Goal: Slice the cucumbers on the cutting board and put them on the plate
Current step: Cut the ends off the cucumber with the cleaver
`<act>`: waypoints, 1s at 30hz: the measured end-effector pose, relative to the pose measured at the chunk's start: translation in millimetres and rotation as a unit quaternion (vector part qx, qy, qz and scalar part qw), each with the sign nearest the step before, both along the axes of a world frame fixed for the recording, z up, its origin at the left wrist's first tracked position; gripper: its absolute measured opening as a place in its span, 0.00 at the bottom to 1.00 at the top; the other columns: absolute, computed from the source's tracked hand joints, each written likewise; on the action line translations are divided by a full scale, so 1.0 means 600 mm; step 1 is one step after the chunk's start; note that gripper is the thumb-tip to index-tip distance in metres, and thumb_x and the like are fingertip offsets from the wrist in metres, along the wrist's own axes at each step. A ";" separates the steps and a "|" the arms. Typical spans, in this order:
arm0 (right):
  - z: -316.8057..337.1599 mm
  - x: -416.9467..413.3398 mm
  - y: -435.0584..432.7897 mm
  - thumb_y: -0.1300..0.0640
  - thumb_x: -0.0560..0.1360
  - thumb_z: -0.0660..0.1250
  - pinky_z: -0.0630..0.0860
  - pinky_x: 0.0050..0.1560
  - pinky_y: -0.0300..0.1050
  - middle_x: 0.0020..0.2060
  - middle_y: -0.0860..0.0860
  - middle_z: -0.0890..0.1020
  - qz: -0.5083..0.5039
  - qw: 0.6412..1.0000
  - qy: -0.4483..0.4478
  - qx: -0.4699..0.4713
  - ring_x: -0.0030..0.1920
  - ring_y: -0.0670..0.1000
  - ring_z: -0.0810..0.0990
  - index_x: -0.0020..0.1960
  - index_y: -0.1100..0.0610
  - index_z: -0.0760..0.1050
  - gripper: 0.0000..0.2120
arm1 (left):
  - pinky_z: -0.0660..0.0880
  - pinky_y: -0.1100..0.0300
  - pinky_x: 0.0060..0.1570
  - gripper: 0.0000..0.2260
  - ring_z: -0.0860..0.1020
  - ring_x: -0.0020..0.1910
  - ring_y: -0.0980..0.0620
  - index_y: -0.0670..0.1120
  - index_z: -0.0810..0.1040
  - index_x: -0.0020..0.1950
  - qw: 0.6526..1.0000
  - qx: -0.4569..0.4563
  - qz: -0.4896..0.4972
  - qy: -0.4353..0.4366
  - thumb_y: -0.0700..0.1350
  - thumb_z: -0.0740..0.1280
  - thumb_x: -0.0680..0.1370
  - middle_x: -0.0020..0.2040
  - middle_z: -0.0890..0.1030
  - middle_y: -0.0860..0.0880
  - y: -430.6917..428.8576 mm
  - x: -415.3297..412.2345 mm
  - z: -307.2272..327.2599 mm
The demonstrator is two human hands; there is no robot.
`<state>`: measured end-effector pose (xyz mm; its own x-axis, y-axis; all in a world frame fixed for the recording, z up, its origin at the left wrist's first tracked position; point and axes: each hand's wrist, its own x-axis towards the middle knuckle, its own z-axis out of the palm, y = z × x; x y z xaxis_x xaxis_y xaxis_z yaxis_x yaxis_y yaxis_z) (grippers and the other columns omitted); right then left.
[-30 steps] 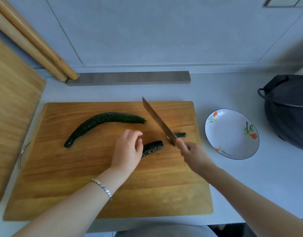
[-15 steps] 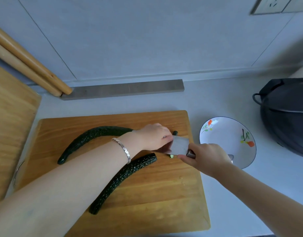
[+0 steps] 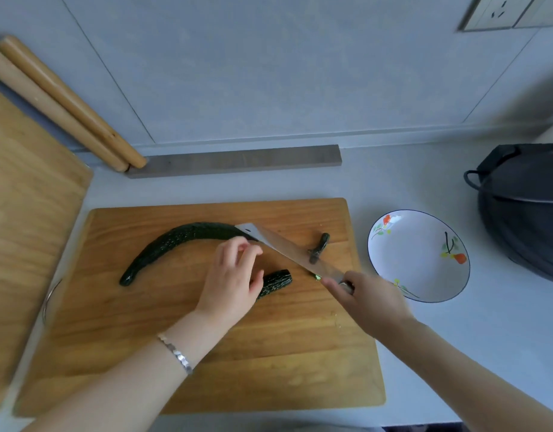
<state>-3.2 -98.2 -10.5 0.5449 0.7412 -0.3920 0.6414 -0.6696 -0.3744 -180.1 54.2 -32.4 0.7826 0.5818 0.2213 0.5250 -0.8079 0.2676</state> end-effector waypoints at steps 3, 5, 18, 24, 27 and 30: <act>-0.002 -0.028 -0.012 0.35 0.76 0.55 0.62 0.31 0.45 0.26 0.49 0.68 -0.052 0.997 0.062 0.012 0.29 0.52 0.66 0.33 0.56 0.62 0.25 | 0.75 0.51 0.48 0.21 0.76 0.50 0.43 0.41 0.76 0.55 0.997 -0.020 0.013 0.079 0.47 0.75 0.67 0.52 0.76 0.42 -0.013 -0.035 -0.036; -0.003 -0.037 -0.018 0.36 0.76 0.54 0.63 0.33 0.44 0.28 0.51 0.68 -0.102 0.986 0.131 0.033 0.30 0.52 0.65 0.34 0.57 0.63 0.25 | 0.74 0.53 0.52 0.26 0.74 0.56 0.45 0.45 0.70 0.66 0.986 -0.057 0.015 0.157 0.53 0.70 0.72 0.59 0.74 0.44 -0.017 -0.044 -0.050; 0.013 -0.100 -0.042 0.35 0.76 0.52 0.59 0.24 0.37 0.19 0.47 0.63 -0.271 0.894 0.354 0.046 0.19 0.48 0.60 0.35 0.58 0.64 0.27 | 0.70 0.59 0.34 0.24 0.72 0.50 0.48 0.53 0.63 0.72 0.974 -0.116 0.012 0.195 0.52 0.63 0.76 0.57 0.73 0.46 -0.068 -0.062 -0.059; 0.003 -0.119 -0.038 0.34 0.75 0.50 0.62 0.23 0.37 0.20 0.49 0.65 -0.259 0.907 0.328 0.049 0.19 0.48 0.62 0.33 0.57 0.65 0.28 | 0.71 0.60 0.41 0.20 0.70 0.53 0.50 0.56 0.62 0.72 0.978 -0.129 0.029 0.163 0.50 0.58 0.80 0.59 0.72 0.50 -0.073 -0.038 -0.070; -0.001 -0.123 -0.035 0.34 0.75 0.50 0.62 0.24 0.37 0.19 0.47 0.66 -0.260 0.910 0.320 0.048 0.19 0.48 0.62 0.33 0.57 0.65 0.28 | 0.70 0.61 0.41 0.20 0.69 0.54 0.50 0.56 0.61 0.73 0.978 -0.133 0.029 0.160 0.49 0.57 0.80 0.60 0.71 0.50 -0.075 -0.038 -0.071; -0.006 -0.127 -0.034 0.33 0.75 0.49 0.63 0.24 0.37 0.20 0.48 0.66 -0.257 0.912 0.317 0.039 0.19 0.48 0.63 0.33 0.57 0.66 0.29 | 0.70 0.61 0.41 0.20 0.69 0.54 0.50 0.56 0.61 0.73 0.978 -0.137 0.026 0.157 0.49 0.57 0.80 0.60 0.71 0.50 -0.073 -0.039 -0.072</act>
<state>-79.5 -118.7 -14.3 0.5109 0.4911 -0.7055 -0.1106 -0.7763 -0.6205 -203.4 10.3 -75.4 0.7553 0.6259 -0.1945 0.6538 -0.6992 0.2890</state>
